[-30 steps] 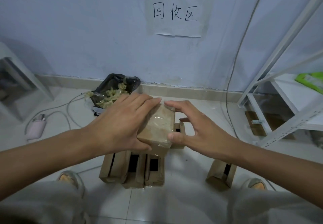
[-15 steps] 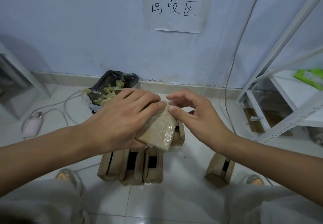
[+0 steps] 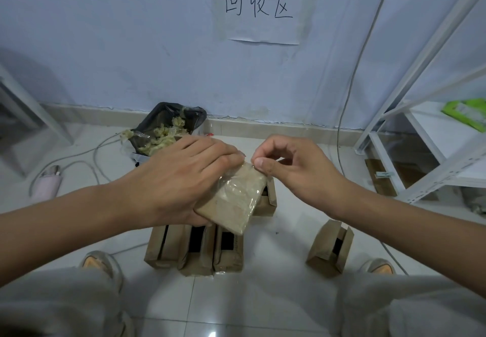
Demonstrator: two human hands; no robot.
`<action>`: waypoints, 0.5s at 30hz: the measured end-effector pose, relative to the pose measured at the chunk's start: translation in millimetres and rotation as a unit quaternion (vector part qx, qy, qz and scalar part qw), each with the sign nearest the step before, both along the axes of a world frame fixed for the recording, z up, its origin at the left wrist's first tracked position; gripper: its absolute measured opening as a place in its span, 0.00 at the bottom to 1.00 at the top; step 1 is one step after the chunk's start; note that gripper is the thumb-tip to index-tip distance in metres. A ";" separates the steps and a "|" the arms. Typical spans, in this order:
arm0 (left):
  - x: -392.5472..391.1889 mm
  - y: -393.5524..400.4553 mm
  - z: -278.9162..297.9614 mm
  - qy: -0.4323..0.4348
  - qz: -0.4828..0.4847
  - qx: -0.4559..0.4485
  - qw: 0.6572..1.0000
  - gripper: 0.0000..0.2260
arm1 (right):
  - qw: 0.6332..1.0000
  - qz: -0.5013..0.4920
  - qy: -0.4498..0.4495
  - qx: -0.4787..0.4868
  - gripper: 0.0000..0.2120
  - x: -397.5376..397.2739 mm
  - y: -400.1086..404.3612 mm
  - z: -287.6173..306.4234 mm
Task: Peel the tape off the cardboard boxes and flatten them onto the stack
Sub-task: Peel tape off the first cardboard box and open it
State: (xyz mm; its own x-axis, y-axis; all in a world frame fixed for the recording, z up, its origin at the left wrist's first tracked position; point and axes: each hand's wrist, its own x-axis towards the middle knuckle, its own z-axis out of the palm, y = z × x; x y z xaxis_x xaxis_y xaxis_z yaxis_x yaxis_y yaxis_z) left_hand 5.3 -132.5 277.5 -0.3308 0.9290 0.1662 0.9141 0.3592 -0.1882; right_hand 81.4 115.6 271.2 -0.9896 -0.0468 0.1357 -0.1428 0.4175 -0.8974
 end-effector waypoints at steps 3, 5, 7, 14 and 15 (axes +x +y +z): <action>-2.4 -5.5 1.6 -0.058 0.028 0.033 0.997 0.50 | 1.000 0.010 0.009 0.006 0.03 2.2 10.7 8.2; -0.8 -6.7 2.1 -0.061 0.029 0.034 0.997 0.50 | 0.999 0.034 0.015 0.033 0.03 5.2 16.2 12.5; 2.3 -7.1 1.6 -0.050 0.031 0.031 0.998 0.50 | 0.997 0.049 0.017 0.051 0.03 8.0 16.4 13.5; 4.3 -3.1 5.2 -0.035 0.034 0.036 0.998 0.48 | 0.998 0.034 -0.010 -0.055 0.03 6.8 16.5 11.9; 4.6 -2.3 6.1 -0.031 0.036 0.040 0.998 0.49 | 0.996 0.022 -0.020 -0.087 0.04 7.1 16.2 11.9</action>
